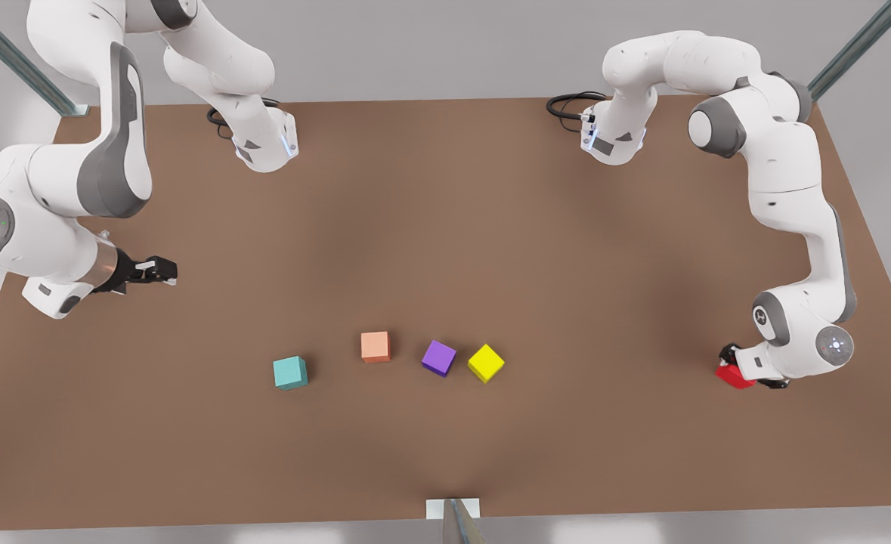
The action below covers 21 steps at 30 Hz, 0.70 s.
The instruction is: Pick up red wooden cube and pass to hand red wooden cube and place in blue wooden cube
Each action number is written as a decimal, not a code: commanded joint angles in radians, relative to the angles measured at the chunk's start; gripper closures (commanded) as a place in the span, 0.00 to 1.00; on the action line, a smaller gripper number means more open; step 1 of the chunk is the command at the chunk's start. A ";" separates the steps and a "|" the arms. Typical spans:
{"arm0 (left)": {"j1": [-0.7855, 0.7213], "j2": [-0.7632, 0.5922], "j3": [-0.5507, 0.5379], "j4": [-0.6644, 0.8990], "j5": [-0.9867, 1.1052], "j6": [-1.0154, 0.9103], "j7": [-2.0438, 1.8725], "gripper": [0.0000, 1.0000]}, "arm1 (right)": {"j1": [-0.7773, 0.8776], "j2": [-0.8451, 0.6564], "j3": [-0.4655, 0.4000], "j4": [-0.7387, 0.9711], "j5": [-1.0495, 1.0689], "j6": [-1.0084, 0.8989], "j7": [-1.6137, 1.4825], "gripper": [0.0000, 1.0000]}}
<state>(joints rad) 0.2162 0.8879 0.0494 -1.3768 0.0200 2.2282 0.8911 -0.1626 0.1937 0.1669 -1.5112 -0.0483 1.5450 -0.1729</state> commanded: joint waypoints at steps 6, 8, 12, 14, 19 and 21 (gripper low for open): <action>-0.031 -0.078 -0.039 0.001 -0.179 -0.168 -0.333 0.37 | 0.014 0.016 0.002 0.008 0.004 0.001 -0.003 0.00; -0.026 -0.079 -0.138 0.051 -0.259 -0.424 -0.471 0.37 | 0.040 0.167 -0.001 0.149 0.057 -0.014 -0.348 0.00; -0.017 -0.079 -0.305 0.093 -0.528 -0.605 -0.617 0.37 | 0.068 0.395 0.025 0.241 0.444 -0.020 -0.756 0.00; -0.021 -0.075 -0.437 0.093 -0.649 -0.610 -0.664 0.37 | 0.066 0.541 0.043 0.289 0.693 -0.026 -1.163 0.00; -0.170 -0.012 -0.595 0.114 -0.916 -0.195 -0.823 0.37 | 0.071 0.673 0.169 0.378 0.863 0.104 -1.585 0.00; -0.264 0.042 -0.595 0.219 -0.942 -0.035 -0.989 0.37 | 0.094 0.716 0.169 0.427 0.932 0.115 -1.648 0.00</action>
<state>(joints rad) -0.0244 0.9171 -0.5419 -1.1818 -0.8126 1.9707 0.4407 -0.0736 0.8954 0.3331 -1.1015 0.7692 1.5996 -0.8487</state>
